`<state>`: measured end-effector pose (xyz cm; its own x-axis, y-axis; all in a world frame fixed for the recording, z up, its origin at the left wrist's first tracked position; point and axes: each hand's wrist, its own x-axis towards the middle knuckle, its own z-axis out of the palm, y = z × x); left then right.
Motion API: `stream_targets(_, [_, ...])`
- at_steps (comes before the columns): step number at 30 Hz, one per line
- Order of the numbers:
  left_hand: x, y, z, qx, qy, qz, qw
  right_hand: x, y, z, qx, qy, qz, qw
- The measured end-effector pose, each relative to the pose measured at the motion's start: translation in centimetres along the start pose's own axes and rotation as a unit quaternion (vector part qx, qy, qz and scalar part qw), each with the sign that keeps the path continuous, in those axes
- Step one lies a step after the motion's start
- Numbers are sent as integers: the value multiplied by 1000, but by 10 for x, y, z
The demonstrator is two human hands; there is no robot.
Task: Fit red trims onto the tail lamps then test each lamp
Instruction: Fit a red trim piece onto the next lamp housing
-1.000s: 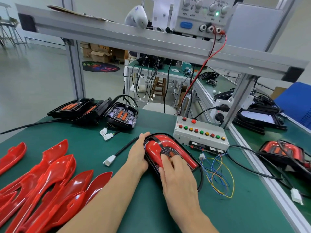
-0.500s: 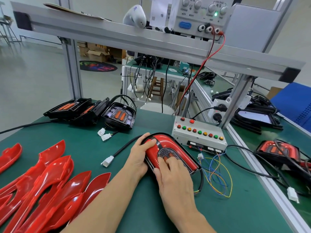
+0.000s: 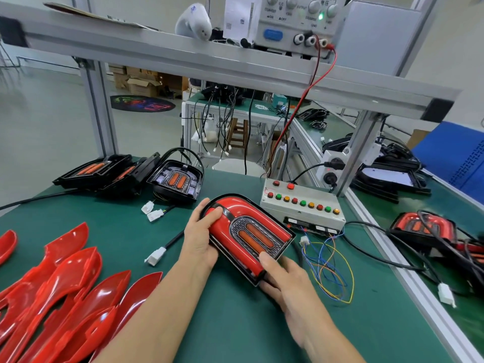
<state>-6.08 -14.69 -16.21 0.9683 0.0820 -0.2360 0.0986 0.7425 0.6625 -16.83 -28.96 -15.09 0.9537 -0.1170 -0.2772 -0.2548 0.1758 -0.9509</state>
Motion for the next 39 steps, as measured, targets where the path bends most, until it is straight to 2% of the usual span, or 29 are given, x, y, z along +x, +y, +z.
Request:
stream_targets(2, [0, 0, -1, -1, 3, 2, 1000, 0, -5, -1, 14, -32, 11, 999])
stream_targets(7, [0, 1, -4, -9, 2, -3, 1000, 3, -8, -1, 1, -47, 49, 998])
stream_targets(13, [-3, -1, 1, 31, -22, -9, 999, 8, -6, 0, 69, -89, 43, 993])
stream_targets(19, [-5, -3, 5, 52, -64, -1, 997, 10, 3, -2, 134, -80, 28, 987])
stream_targets(22, [-5, -4, 4, 50, -63, -7, 997, 11, 4, -3, 127, -78, 23, 989])
stream_targets(28, [-2, -8, 4, 36, -50, -25, 998, 12, 13, 0, 117, -20, 3, 993])
stream_targets(39, [-20, -28, 15, 73, -99, -2, 992, 16, 14, 0, 173, 4, -27, 985])
